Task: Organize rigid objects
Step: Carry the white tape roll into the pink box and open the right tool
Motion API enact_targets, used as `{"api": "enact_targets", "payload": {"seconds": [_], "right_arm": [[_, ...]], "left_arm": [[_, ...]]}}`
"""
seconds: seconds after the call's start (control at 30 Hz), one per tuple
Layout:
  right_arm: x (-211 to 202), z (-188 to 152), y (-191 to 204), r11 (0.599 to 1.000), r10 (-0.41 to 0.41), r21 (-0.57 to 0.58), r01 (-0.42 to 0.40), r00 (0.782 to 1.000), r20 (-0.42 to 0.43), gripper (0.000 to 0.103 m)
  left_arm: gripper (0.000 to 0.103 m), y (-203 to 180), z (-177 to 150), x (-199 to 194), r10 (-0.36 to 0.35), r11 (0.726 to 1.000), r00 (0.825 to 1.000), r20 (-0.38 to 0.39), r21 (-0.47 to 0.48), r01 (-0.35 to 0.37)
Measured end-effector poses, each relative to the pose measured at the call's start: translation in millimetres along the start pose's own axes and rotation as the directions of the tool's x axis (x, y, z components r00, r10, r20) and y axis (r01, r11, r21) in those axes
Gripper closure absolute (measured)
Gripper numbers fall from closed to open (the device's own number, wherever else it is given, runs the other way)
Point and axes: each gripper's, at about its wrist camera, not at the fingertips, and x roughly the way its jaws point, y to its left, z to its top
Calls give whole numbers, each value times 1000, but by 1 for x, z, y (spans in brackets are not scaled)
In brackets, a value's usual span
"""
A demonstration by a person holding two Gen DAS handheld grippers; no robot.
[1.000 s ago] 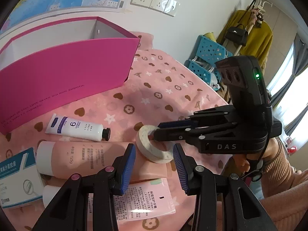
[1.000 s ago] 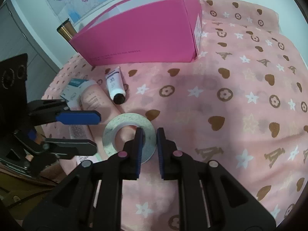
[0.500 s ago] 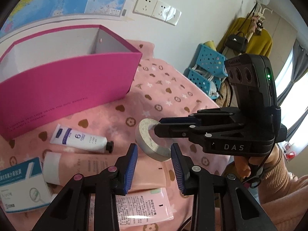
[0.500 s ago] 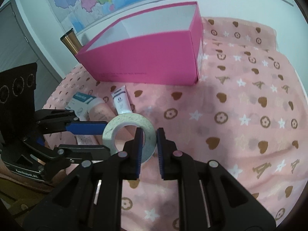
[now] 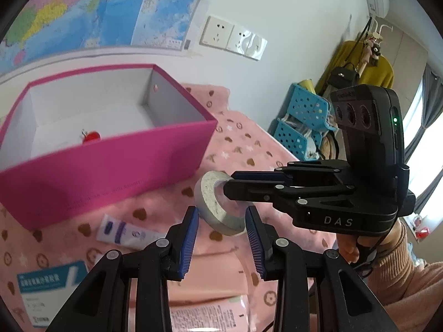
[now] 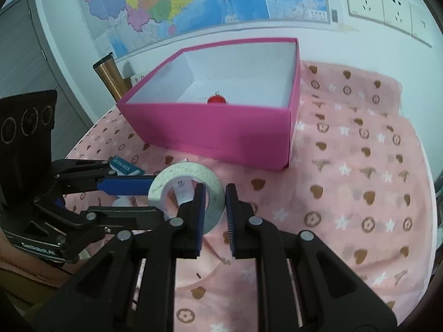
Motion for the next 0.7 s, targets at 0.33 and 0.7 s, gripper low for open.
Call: {"api": "enact_targets", "payload": {"seconds": [0.33,0.7], "right_arm": [[-6,28,3,999,-6,-40,8,999,46,87],[-9,65,1,998,-22,-54,27,996,83,87]], "left_arm": [[68,7,23,-7,32,999,998,53,20,-33],[68,20,58,-9,48,999,994,97,18,-50]]}}
